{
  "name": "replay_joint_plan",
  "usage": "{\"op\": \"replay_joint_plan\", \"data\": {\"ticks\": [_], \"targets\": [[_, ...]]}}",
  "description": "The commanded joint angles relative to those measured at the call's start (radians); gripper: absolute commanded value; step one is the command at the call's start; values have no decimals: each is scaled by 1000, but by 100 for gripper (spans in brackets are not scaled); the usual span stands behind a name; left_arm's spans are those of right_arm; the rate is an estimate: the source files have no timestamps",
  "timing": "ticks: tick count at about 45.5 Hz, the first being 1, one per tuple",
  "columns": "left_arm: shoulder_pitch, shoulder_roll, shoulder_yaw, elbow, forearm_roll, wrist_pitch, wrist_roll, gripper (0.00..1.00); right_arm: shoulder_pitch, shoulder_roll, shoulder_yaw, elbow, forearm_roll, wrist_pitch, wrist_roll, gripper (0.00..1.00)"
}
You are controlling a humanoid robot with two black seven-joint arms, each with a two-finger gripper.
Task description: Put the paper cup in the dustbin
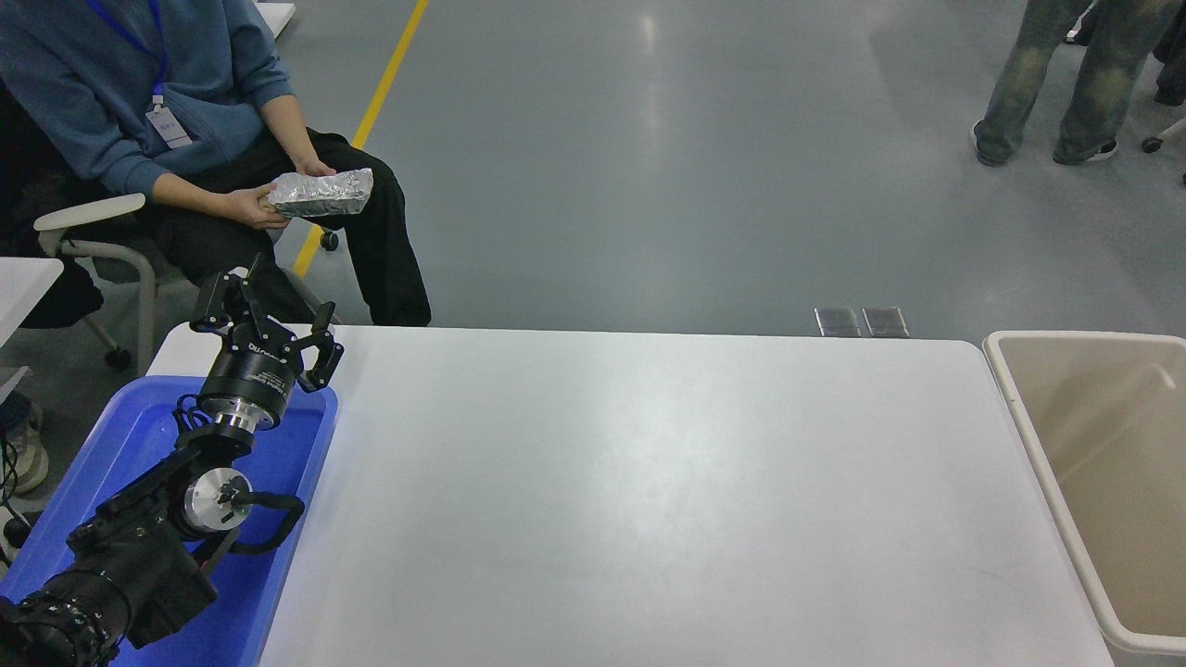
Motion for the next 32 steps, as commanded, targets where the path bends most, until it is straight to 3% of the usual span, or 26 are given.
{"op": "replay_joint_plan", "data": {"ticks": [1, 32], "targets": [[0, 0, 0, 0, 0, 0, 0, 100, -54, 79, 123, -15, 66, -101, -70, 0], [0, 0, 0, 0, 0, 1, 0, 100, -129, 142, 145, -17, 86, -125, -68, 0]]}}
